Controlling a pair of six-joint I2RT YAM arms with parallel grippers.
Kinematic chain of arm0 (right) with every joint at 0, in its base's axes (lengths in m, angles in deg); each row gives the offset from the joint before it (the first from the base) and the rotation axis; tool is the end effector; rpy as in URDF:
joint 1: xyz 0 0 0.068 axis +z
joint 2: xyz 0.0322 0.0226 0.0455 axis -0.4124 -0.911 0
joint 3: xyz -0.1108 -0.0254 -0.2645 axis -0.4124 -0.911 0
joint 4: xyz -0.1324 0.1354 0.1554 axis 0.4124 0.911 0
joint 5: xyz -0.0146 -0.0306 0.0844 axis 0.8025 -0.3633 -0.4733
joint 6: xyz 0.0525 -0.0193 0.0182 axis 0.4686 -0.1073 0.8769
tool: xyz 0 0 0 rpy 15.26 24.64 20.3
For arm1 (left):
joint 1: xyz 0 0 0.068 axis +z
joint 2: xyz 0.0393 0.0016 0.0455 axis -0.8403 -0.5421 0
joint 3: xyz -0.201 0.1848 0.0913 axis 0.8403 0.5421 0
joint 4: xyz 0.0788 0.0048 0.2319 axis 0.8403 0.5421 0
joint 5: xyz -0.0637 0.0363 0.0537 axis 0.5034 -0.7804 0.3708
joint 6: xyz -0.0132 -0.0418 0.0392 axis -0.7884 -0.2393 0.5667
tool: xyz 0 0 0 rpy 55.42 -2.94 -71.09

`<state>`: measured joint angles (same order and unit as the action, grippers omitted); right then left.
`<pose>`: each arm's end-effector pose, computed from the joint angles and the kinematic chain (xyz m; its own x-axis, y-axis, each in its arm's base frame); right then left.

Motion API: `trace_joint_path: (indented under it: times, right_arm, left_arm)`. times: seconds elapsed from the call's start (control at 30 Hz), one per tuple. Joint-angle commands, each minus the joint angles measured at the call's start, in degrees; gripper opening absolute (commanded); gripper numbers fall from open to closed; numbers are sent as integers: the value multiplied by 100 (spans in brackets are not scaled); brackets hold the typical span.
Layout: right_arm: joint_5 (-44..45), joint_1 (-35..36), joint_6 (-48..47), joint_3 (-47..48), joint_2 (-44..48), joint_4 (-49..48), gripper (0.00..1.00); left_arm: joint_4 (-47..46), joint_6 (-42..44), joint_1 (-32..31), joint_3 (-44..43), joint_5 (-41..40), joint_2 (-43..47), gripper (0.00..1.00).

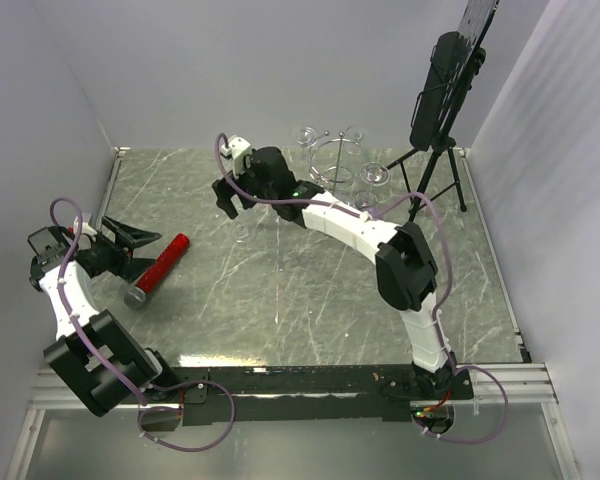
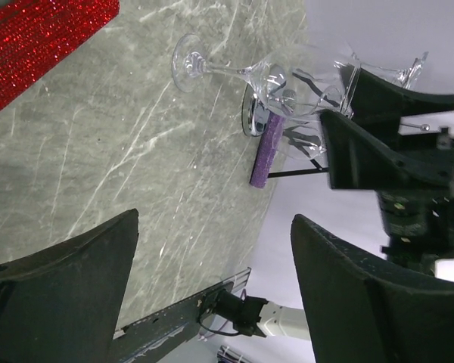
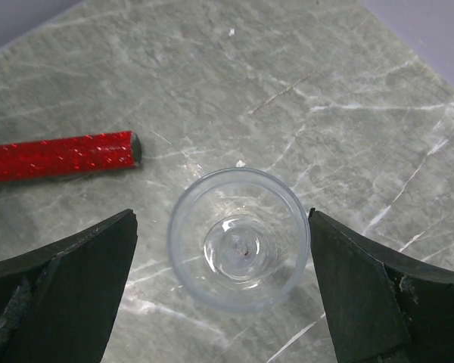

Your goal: Take the wine glass off the wine glass rack

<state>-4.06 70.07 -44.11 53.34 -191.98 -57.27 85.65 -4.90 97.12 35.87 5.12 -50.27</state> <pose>0.3496 0.3684 0.3145 -0.1743 -0.2818 -0.9435 -0.8299 0.5577 -0.0133 0.1791 0.1033 0.2681 -0.5757 -0.8119 -0.0969 -0.3319 0.3403 -0.8798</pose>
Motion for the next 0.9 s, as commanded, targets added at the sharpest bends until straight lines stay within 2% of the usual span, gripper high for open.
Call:
trace_joint_path:
  times: [0.0,0.2,0.37,0.53,0.67,0.77,0.87]
  right_arm:
    - [-136,-45,243,161,1081,-227,100]
    - [-407,-45,120,-453,1977,-280,100]
    - [-874,-45,-310,-1744,3233,-17,100]
    - [-830,-211,-513,-2947,4770,836,97]
    - [-629,-703,-234,-4091,6018,941,94]
    - [-750,-1553,347,-4575,6714,1433,87]
    - [-716,-2196,314,-5199,7390,1566,86]
  left_arm:
    - [-325,39,40,8,-47,17,86]
    - [-422,267,-232,-228,-214,-132,86]
    - [-632,618,-969,-580,-565,-27,85]
    - [-765,1320,-1822,-835,-1312,236,83]
    - [-651,1989,-1894,-827,-1620,456,82]
    - [-843,2139,-1929,-643,-1875,658,82]
    - [-1142,2105,-1999,-511,-1998,869,81]
